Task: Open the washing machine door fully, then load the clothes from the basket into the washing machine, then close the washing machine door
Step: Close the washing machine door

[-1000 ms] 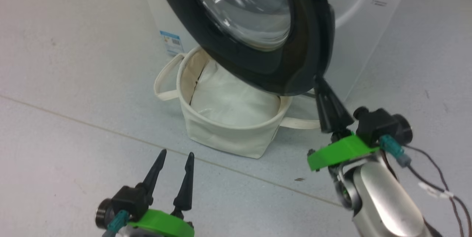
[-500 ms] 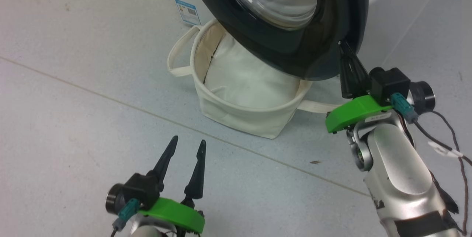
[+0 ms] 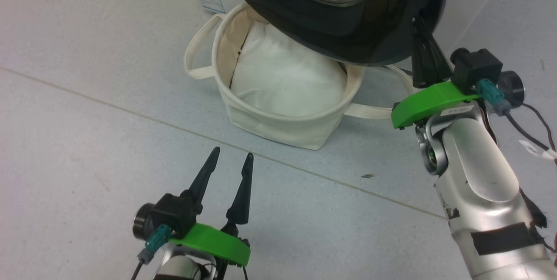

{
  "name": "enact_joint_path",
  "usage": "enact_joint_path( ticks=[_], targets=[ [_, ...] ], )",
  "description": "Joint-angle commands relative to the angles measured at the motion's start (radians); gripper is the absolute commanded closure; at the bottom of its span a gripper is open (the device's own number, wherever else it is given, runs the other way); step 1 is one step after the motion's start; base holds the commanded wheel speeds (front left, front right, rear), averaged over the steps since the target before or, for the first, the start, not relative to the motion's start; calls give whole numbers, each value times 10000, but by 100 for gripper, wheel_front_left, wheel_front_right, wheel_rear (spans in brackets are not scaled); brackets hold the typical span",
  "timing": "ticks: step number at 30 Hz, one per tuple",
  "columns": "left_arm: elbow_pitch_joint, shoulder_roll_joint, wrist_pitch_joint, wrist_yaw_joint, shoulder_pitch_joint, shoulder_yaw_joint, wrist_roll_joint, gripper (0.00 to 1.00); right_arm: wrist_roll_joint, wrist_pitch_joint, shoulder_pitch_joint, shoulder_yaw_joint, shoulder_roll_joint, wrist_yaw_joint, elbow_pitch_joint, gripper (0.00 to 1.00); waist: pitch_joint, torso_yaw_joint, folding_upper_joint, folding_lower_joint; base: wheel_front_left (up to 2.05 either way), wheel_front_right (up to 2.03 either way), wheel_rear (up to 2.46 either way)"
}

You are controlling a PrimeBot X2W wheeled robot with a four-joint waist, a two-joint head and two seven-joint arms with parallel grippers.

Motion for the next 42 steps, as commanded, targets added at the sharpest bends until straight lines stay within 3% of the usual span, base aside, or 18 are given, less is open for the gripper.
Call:
enact_joint_path(
  ticks=[1, 14, 31, 42],
  targets=[
    [-328, 16, -47, 67, -214, 290, 13, 0, 101, -122, -429, 155, 130, -2, -167, 100, -39, -128, 0, -1, 0, 0, 0],
    [-292, 16, -47, 54, -598, -185, 50, 0, 565, -122, -1442, -177, 130, -2, 577, 100, 537, -529, 0, -1, 0, 0, 0],
    [-851, 16, -47, 584, -1324, -1146, -834, 0, -1230, -122, -3206, -2150, 130, -2, 574, 100, 2228, 845, 0, -1, 0, 0, 0],
    [-769, 16, -47, 753, -1417, -1252, -932, 0, -1714, -122, -4059, -3230, 130, -2, 324, 100, 2572, 962, 0, -1, 0, 0, 0]
  ],
)
